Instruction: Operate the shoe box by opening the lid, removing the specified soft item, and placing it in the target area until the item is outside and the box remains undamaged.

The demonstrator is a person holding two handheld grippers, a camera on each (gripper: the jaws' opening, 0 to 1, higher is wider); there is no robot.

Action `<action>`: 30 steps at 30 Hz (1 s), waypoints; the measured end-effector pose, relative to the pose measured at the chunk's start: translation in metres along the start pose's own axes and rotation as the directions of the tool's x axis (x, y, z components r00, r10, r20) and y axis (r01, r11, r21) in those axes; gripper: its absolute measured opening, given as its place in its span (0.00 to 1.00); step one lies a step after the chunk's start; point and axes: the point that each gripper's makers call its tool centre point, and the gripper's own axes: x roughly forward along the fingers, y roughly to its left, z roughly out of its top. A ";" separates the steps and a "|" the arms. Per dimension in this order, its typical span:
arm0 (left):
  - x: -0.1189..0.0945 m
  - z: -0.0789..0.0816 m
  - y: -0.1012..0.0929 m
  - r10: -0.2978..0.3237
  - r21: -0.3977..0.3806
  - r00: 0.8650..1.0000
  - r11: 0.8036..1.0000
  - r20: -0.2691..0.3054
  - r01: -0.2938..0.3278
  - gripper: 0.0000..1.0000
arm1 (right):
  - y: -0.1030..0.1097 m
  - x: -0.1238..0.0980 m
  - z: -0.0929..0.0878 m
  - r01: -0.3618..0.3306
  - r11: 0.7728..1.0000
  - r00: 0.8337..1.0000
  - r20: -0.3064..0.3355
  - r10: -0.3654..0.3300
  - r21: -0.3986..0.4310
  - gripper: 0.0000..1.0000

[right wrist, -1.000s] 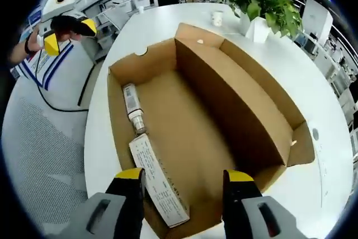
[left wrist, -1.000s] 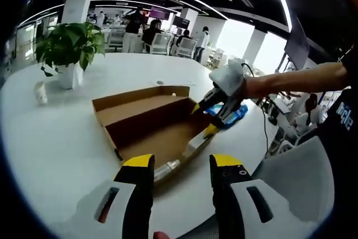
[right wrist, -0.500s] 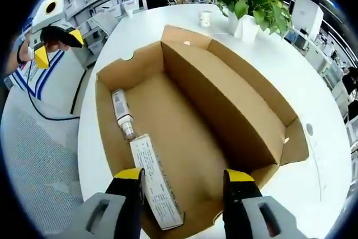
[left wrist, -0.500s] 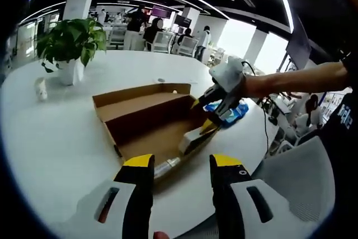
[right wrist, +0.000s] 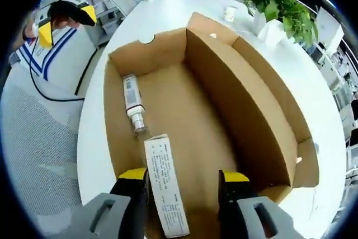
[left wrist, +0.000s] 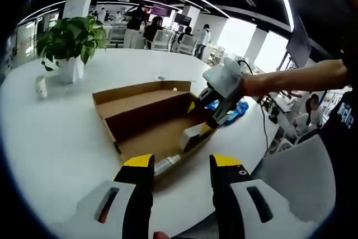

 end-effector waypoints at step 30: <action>-0.006 0.007 0.008 0.015 -0.001 1.000 1.000 0.015 -0.015 0.40 | 0.007 0.007 -0.010 -0.028 0.999 0.997 -0.064 0.031 0.045 0.17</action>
